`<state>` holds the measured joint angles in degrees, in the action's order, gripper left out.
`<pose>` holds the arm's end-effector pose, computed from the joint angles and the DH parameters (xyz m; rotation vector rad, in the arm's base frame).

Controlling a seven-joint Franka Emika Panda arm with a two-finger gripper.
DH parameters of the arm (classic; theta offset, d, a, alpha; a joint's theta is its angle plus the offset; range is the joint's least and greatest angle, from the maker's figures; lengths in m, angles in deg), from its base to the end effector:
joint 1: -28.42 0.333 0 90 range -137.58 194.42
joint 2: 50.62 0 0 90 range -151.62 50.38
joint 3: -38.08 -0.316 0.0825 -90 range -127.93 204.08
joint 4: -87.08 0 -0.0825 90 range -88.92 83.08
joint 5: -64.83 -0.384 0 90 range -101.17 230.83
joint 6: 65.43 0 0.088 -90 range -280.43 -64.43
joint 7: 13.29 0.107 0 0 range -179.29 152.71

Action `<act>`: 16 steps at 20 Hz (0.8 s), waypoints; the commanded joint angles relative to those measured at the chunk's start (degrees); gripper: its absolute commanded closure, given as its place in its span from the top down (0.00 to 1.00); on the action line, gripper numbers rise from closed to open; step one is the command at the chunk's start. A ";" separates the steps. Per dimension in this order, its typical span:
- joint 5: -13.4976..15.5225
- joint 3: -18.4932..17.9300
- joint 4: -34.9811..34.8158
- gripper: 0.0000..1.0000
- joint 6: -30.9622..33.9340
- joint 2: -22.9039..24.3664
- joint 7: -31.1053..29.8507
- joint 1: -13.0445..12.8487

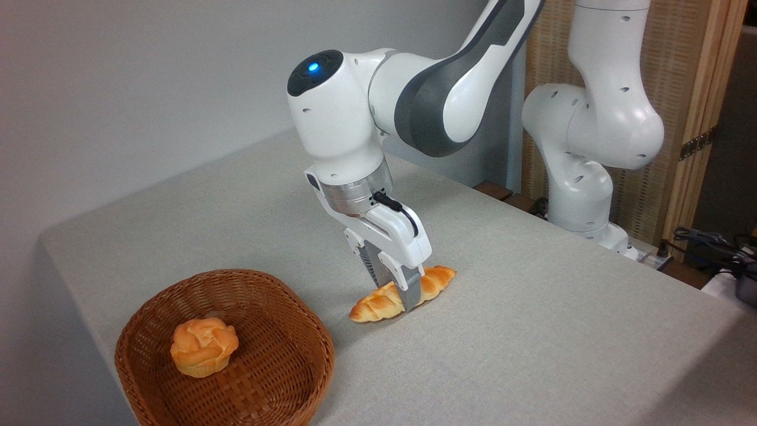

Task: Put bread into the basket
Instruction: 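Close the gripper on the middle of the braided roll, then lift the braided roll and carry it over the wicker basket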

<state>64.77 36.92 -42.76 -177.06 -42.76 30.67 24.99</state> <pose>0.4749 -0.0187 0.4028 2.8182 -1.2045 -0.2585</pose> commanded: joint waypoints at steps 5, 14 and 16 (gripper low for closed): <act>0.15 -0.69 0.20 0.25 2.63 -0.04 2.10 -0.08; 5.51 -1.22 30.75 0.27 16.27 -8.54 3.33 0.44; 5.68 -1.22 38.32 0.30 15.40 -13.90 3.42 0.62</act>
<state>68.96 36.31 -18.29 -163.02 -45.85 32.34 25.32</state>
